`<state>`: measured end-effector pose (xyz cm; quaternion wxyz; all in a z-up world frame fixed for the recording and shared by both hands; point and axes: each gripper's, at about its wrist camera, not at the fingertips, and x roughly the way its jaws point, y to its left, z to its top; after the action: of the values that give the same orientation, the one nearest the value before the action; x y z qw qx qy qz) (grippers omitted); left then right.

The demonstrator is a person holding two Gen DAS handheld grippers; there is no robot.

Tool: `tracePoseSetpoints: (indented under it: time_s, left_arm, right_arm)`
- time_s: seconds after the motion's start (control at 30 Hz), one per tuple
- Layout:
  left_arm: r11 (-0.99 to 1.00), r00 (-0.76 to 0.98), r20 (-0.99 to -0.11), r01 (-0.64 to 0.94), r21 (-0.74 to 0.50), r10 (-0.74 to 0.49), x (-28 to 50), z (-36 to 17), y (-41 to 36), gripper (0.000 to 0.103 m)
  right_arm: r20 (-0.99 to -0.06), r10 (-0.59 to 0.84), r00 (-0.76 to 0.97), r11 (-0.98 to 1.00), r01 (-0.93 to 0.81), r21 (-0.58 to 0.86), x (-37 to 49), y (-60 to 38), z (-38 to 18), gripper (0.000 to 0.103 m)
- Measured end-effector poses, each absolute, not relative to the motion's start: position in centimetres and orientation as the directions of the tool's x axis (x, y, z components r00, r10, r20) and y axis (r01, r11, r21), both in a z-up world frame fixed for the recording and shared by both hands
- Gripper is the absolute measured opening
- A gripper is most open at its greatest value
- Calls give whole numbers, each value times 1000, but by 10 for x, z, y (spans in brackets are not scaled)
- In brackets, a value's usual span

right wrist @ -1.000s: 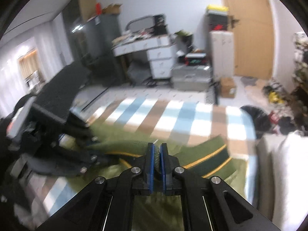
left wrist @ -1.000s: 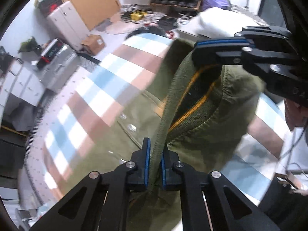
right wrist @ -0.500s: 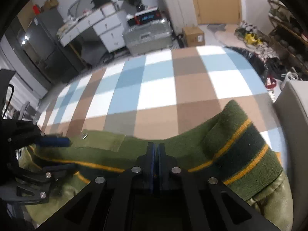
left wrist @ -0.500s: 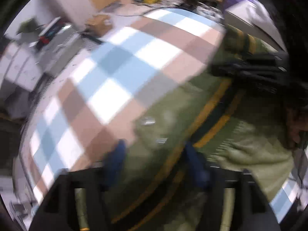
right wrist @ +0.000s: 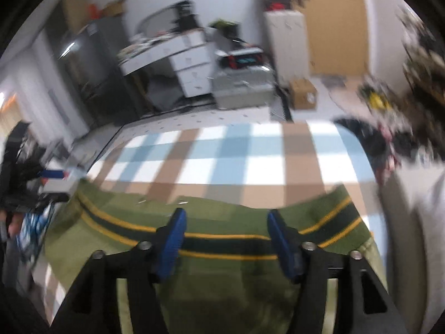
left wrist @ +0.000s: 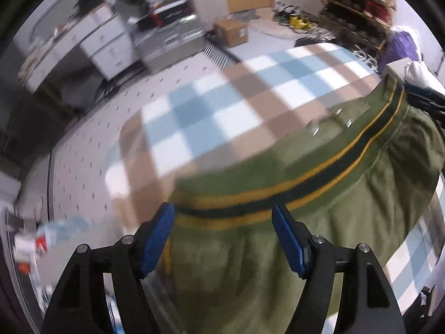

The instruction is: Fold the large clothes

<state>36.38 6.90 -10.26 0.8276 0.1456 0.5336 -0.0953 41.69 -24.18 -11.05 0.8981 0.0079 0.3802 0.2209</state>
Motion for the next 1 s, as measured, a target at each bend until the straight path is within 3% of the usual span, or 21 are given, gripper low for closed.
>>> tracePoseSetpoints:
  time_s: [0.13,0.37,0.57,0.67,0.7,0.73,0.8,0.87,0.9,0.93,1.0]
  left_arm:
    - [955,414,-910,276,105,-19,349,-110,86,69]
    - [961,374,-926,272,52,-56,340,-129,109,69]
    - [970,280,-942,206,-127,-182,345,-148,133,69]
    - [960,239,-936,175,-220,-258,348,-159,143,69]
    - [954,222,-933,167,-250,-283,349,-162,146,69]
    - [950,212,-932,169,-262,-295,349,-165,147,69]
    - [948,207,-932,179,-262,-297,350,-168,146,69]
    - [941,213,-926,203,-269,-311,346,-166,143,69]
    - [932,209,-919,220,-288,-334,344,-166,140,62]
    - [905,182,-900,247,-347,-395,342,-166,136,49]
    - [909,201,-908,285,-305,-367,337,-160,129,36]
  right_arm:
    - [-697,452,557,839,-530,121,405,-183,-100,79]
    - [-796,495,349,687,-718,112,426,-76,-137,77]
    - [-856,456,243,620,-777,110,452,-32,-167,75]
    - [-897,417,149,564,-816,126,446,-20,-178,61]
    - [-901,413,134,544,-830,126,441,-19,-178,51]
    - [-904,407,132,530,-840,116,436,-18,-176,33]
    - [-905,397,156,522,-849,83,428,-21,-171,7]
    - [-901,397,178,524,-850,63,416,-24,-167,6]
    - [-895,392,210,525,-851,30,408,-24,-165,6]
    - [-889,389,242,528,-849,0,402,-25,-162,5]
    - [-853,402,334,559,-827,-60,390,-26,-152,5]
